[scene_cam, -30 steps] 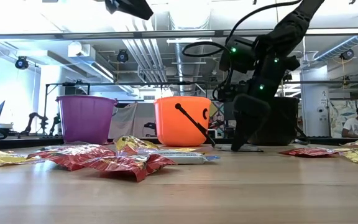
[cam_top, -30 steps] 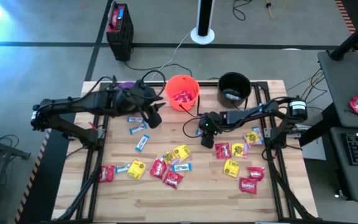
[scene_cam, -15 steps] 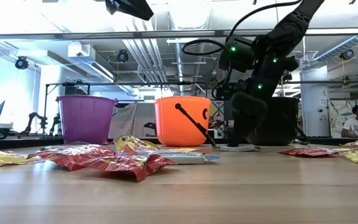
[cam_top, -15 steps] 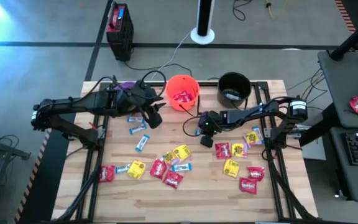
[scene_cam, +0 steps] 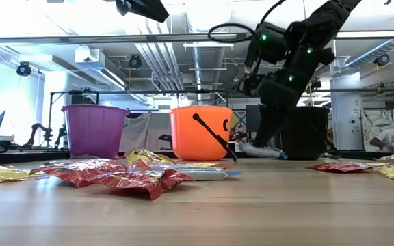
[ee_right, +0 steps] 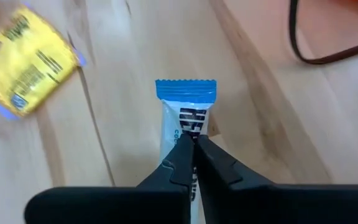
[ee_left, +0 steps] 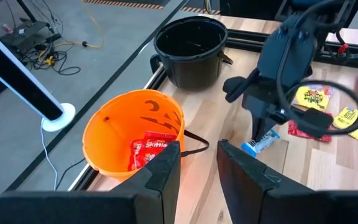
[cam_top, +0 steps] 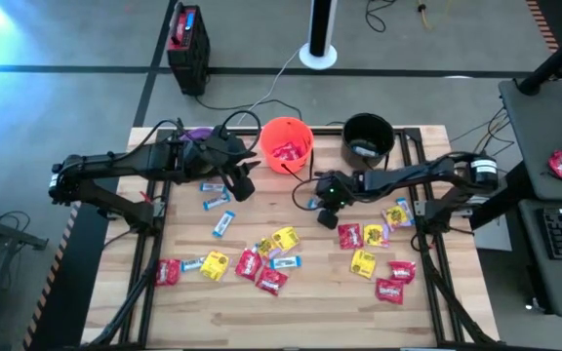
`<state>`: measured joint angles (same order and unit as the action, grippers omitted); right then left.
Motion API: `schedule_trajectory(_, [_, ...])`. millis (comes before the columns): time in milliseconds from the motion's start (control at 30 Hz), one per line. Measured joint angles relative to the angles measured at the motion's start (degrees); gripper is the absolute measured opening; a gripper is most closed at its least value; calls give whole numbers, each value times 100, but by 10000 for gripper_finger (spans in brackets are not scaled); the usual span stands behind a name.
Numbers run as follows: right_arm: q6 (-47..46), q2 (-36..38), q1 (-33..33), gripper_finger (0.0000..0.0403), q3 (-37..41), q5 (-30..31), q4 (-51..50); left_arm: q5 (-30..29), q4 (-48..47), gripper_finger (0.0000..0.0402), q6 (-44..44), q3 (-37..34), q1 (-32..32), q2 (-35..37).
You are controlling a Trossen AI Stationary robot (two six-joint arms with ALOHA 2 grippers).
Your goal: Sort candy by brand, put in halloween buckets
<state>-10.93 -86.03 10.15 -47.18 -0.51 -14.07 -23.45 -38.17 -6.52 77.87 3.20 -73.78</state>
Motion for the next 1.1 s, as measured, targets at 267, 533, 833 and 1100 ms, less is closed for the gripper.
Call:
schedule_trajectory(267, [-208, 528, 0, 8, -4, 0, -100, -1, 0, 91, 50, 0, 1, 0])
schedule_trajectory(533, [-509, 819, 0, 9, -11, 8, -107, -337, -2, 91, 371, 0, 0, 83])
schedule_trajectory(833, [206, 514, -1, 20, -12, 419, -5, -520, 1, 91, 753, 0, 4, 197])
schedule_trajectory(1100, [1381, -189, 299, 107, -209, -29, 517, -518, 0, 91, 770, 0, 7, 204])
